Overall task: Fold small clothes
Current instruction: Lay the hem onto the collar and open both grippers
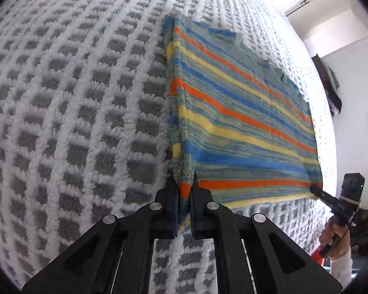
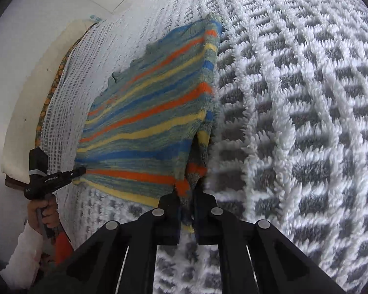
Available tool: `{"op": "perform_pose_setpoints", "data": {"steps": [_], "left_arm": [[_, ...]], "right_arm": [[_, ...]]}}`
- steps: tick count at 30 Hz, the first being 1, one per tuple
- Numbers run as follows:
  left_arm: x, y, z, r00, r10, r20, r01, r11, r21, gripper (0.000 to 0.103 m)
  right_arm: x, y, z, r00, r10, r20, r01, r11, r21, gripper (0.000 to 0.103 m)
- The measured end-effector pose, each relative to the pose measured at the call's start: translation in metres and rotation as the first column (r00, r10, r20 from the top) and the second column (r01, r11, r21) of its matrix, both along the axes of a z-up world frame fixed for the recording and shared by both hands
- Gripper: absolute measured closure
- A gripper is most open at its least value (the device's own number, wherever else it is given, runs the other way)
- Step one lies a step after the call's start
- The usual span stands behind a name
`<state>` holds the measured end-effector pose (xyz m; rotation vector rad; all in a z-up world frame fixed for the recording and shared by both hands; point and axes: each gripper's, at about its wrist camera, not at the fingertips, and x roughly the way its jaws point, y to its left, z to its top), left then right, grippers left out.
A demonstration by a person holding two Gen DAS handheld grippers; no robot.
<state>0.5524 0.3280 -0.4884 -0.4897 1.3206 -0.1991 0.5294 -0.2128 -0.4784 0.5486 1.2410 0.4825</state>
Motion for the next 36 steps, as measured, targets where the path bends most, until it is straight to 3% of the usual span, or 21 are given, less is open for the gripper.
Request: {"op": "perform_pose_setpoints", "data": {"steps": [5, 7, 10, 11, 12, 14, 17, 18, 21, 25, 30, 32, 33, 34, 36], "left_arm": [[-0.072, 0.016, 0.018, 0.997, -0.077, -0.025, 0.076, 0.995, -0.069, 0.099], [-0.126, 0.017, 0.009, 0.991, -0.116, -0.07, 0.11, 0.99, -0.088, 0.099], [-0.171, 0.018, -0.023, 0.989, -0.105, -0.104, 0.099, 0.993, -0.064, 0.095], [-0.168, 0.018, -0.025, 0.99, -0.1, -0.101, 0.094, 0.993, -0.065, 0.091], [-0.178, 0.025, -0.031, 0.997, -0.055, -0.06, 0.05, 0.995, -0.091, 0.091], [-0.183, 0.031, -0.024, 0.999, -0.024, -0.039, 0.02, 0.994, -0.105, 0.083], [-0.193, 0.044, -0.01, 1.0, -0.007, 0.006, 0.007, 0.999, -0.052, 0.062], [-0.2, 0.051, 0.006, 0.998, 0.008, 0.06, -0.011, 0.999, 0.044, 0.06], [-0.2, 0.065, 0.018, 0.991, 0.013, 0.135, -0.032, 0.99, 0.139, 0.059], [-0.19, 0.039, 0.04, 0.973, -0.053, 0.226, 0.012, 0.983, 0.182, 0.04], [-0.158, -0.06, 0.037, 0.935, -0.219, 0.28, 0.152, 0.958, 0.243, 0.031], [-0.152, -0.094, 0.024, 0.933, -0.257, 0.253, 0.189, 0.946, 0.262, 0.03], [-0.149, -0.114, 0.001, 0.933, -0.302, 0.198, 0.238, 0.927, 0.291, 0.03], [-0.156, -0.111, -0.008, 0.932, -0.31, 0.189, 0.247, 0.923, 0.296, 0.03], [-0.167, -0.128, -0.043, 0.921, -0.375, 0.106, 0.315, 0.877, 0.363, 0.03]], "right_arm": [[-0.047, -0.01, 0.037, 0.996, 0.084, -0.038, -0.082, 0.995, 0.061, 0.096], [-0.077, -0.01, 0.041, 0.992, 0.108, -0.069, -0.103, 0.992, 0.068, 0.096], [-0.12, -0.01, 0.025, 0.987, 0.103, -0.127, -0.098, 0.994, 0.041, 0.096], [-0.131, -0.009, 0.016, 0.986, 0.089, -0.144, -0.089, 0.996, 0.011, 0.093], [-0.137, -0.009, 0.007, 0.986, 0.066, -0.155, -0.069, 0.998, -0.015, 0.086], [-0.145, -0.016, 0.0, 0.988, -0.006, -0.156, 0.006, 1.0, 0.004, 0.082], [-0.149, -0.027, 0.018, 0.993, -0.068, -0.096, 0.064, 0.997, -0.043, 0.056], [-0.151, -0.031, 0.029, 0.995, -0.083, -0.062, 0.077, 0.994, -0.081, 0.048], [-0.149, -0.045, 0.061, 0.992, -0.117, 0.047, 0.124, 0.974, -0.189, 0.048], [-0.145, -0.034, 0.096, 0.983, -0.099, 0.155, 0.128, 0.973, -0.191, 0.048], [-0.124, 0.025, 0.096, 0.979, -0.025, 0.204, 0.053, 0.989, -0.135, 0.048], [-0.12, 0.045, 0.085, 0.978, -0.004, 0.21, 0.026, 0.994, -0.106, 0.048], [-0.121, 0.056, 0.075, 0.98, 0.007, 0.199, 0.014, 0.994, -0.106, 0.048], [-0.122, 0.061, 0.066, 0.983, 0.014, 0.185, 0.008, 0.993, -0.119, 0.048], [-0.126, 0.067, 0.043, 0.99, 0.028, 0.141, -0.007, 0.99, -0.144, 0.048]]}}
